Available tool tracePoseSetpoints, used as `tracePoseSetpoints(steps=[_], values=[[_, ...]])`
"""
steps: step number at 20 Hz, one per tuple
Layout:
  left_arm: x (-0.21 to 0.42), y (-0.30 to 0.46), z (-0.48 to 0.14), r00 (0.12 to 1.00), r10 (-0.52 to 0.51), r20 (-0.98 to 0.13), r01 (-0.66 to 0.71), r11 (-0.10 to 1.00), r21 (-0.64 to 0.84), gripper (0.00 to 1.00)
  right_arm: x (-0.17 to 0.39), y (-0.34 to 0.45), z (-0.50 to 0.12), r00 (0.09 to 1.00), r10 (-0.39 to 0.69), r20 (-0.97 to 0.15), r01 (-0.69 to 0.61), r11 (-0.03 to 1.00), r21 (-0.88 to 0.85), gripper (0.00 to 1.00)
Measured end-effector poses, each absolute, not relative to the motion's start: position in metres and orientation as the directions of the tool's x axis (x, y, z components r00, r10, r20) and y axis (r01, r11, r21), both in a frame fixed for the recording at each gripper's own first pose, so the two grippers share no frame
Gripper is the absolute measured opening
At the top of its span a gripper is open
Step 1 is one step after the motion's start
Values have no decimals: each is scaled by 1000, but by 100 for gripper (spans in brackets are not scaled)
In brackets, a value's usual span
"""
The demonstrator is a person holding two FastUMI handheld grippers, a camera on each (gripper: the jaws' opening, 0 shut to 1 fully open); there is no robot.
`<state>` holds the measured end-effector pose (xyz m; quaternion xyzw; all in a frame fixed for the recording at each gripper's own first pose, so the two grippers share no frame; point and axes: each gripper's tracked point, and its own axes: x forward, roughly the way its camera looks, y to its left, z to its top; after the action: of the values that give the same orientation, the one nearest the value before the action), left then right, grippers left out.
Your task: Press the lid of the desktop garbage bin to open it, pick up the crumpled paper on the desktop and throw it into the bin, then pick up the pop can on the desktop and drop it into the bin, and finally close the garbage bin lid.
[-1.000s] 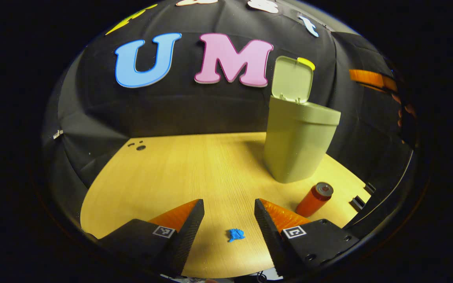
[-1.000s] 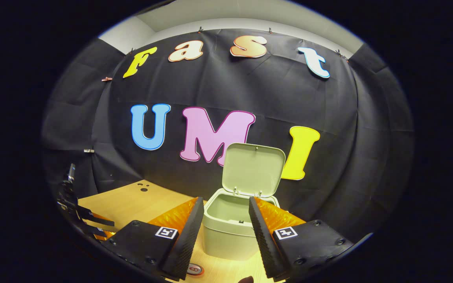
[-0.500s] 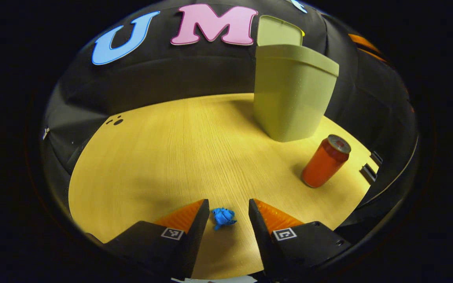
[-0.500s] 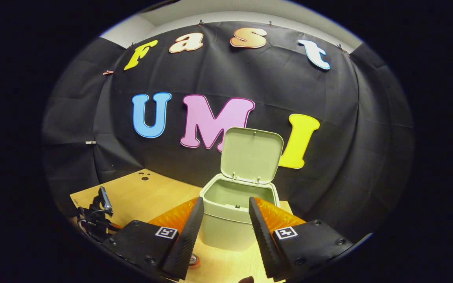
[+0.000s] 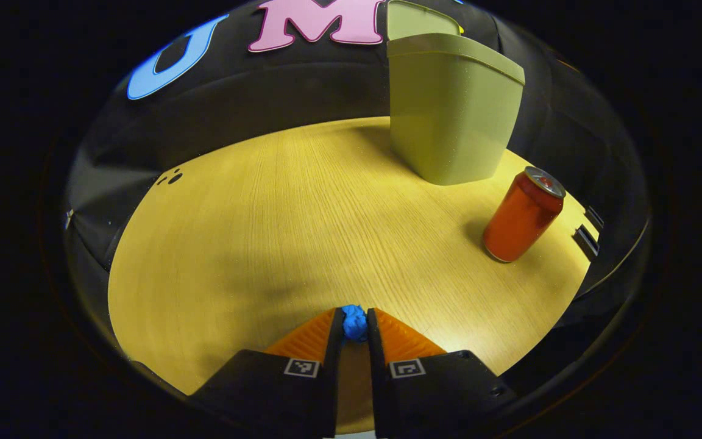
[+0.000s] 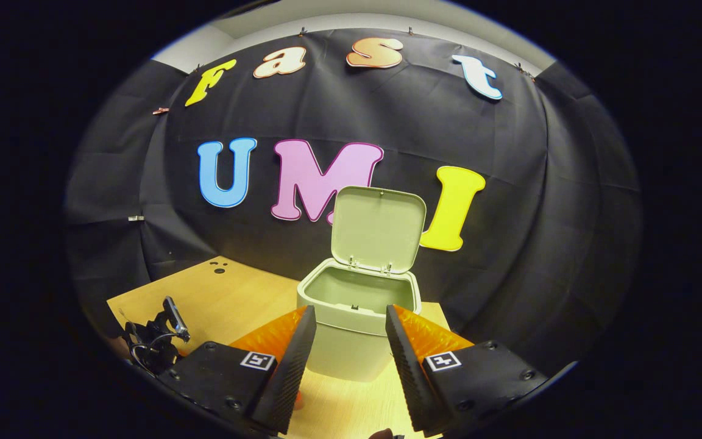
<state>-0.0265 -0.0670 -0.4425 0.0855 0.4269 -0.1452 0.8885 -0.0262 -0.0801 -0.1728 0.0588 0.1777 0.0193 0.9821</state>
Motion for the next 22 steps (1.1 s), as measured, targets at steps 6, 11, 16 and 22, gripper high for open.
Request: tracePoseSetpoints(steps=[6, 11, 16, 22], values=[[-12, -71, -399, 645, -230, -729, 345, 939, 9, 24, -28, -69, -177, 932, 83, -354, -41, 991, 125, 74], [10, -81, -331, 723, -270, -635, 358, 934, 10, 23, -30, -57, -182, 929, 102, -355, -58, 989, 133, 74], [45, -97, -244, 806, -321, -498, 376, 927, 11, 24, -35, -43, -191, 923, 121, -366, -65, 985, 162, 75], [88, -134, -143, 862, -406, -303, 427, 904, 1, 24, -42, -38, -200, 917, 119, -382, -54, 983, 177, 75]])
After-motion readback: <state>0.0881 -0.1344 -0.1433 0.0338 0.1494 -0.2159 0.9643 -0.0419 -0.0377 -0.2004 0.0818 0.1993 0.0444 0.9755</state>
